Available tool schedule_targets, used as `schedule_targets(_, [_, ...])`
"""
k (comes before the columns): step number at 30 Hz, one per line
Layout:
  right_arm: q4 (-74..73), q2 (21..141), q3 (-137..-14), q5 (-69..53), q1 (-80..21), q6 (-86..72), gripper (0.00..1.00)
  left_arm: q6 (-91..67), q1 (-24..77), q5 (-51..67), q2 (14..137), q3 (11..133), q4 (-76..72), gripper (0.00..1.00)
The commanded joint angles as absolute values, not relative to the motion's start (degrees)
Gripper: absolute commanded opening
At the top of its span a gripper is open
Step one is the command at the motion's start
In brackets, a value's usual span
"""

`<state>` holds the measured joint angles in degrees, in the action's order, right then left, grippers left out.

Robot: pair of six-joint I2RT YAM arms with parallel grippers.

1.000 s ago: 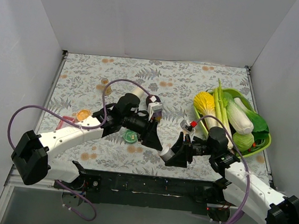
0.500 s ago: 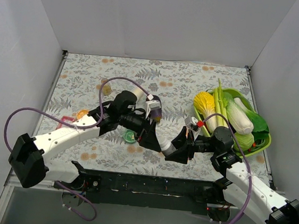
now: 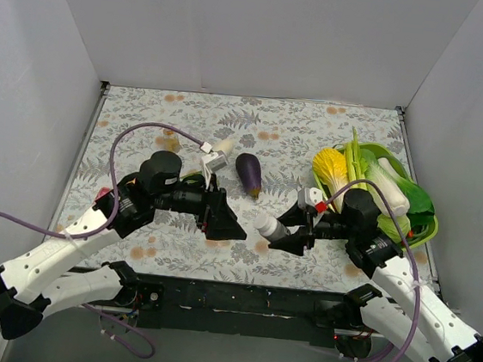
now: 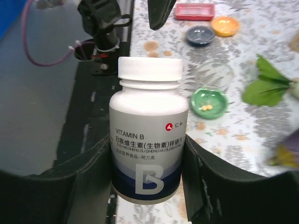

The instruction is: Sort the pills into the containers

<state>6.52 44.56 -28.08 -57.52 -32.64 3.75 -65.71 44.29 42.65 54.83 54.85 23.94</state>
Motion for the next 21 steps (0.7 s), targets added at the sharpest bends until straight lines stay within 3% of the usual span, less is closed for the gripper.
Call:
schedule_targets(1, [-8.69,42.80,-34.71,-50.39,-32.61,24.33,0.01,-76.18,43.77,28.42,49.32,50.64,18.65,0.98])
schedule_targets(13, [-8.35,38.85,-32.87,-34.64,-34.19,36.73,0.01,-98.34,43.68,20.92,47.99,42.10,4.06,0.98])
schedule_targets(21, [-6.51,39.29,-31.38,-28.93,-35.59,38.85,0.01,-103.62,43.68,16.89,50.89,43.33,5.62,0.98])
